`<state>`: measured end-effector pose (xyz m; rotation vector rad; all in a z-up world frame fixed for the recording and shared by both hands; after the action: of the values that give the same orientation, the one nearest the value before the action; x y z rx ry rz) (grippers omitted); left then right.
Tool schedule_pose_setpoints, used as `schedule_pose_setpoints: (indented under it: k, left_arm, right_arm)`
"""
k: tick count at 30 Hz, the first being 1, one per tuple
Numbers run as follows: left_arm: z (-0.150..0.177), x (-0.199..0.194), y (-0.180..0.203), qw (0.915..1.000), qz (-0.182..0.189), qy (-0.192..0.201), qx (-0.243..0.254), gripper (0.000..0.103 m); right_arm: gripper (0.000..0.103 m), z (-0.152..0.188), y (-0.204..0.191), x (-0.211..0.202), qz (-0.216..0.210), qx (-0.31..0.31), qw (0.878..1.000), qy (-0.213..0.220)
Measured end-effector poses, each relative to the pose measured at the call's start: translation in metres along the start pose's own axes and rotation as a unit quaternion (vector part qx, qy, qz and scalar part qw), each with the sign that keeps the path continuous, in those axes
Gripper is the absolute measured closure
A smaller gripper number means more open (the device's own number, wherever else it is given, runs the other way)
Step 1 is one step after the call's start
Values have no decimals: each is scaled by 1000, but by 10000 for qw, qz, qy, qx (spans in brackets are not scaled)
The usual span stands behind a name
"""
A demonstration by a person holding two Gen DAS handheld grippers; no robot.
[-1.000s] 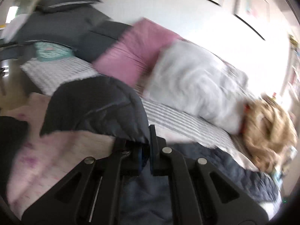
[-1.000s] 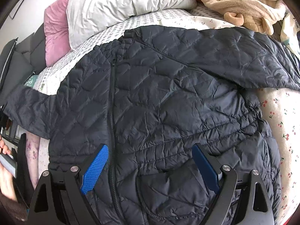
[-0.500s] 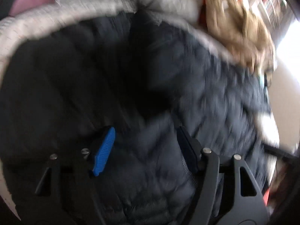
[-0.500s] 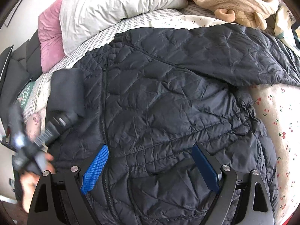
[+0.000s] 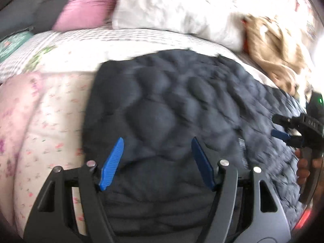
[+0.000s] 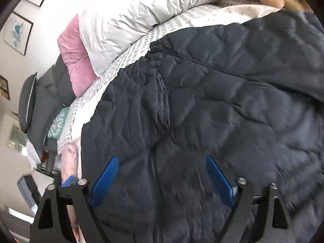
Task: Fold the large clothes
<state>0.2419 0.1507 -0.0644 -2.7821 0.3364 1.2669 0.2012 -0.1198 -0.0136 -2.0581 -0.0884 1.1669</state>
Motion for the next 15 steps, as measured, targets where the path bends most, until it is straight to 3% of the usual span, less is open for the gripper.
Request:
schedule_pose_setpoints:
  k: [5,6,7,8,9,11,15]
  left_arm:
    - [-1,18,-30,9973,-60,176,-716,33]
    - [0,22,-32,9964,-68,205,-817,36]
    - [0,27,-35,9955,-67,221,-923,38]
    - [0,31,-34,9947,-52,219,-1000,44]
    - [1,33,-34,9941,-24,217,-1067,47]
    - [0,36,-32,9936,14,232,-1109,48]
    - [-1,44,-19,9959,-44,163,-888,48]
  right_arm:
    - [35,-9,1,41,-50,-47,9999,90]
    - [47,-10,1,48,-94,-37,9999,125]
    - [72,-10,0,51,-125,-31,9999,112]
    - [90,-10,-3,53,-97,-33,9999,52]
    - [98,-10,-6,49,-56,-40,9999,88]
    - [98,-10,-17,31,-97,-211,9993,310]
    - [99,3,-29,1,394,-629,9963,422]
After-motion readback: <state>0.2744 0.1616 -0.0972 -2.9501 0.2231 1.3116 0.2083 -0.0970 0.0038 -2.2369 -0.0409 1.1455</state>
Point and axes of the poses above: each gripper's, at about its wrist camera, not at the fingertips, and x roughly the way its jaws point, y to its right, z to its underside, the point moved 5 cm from there along x, roughly the way its jaws point, and after that the axes turned 12 degrees about x, right-handed, at the moved point
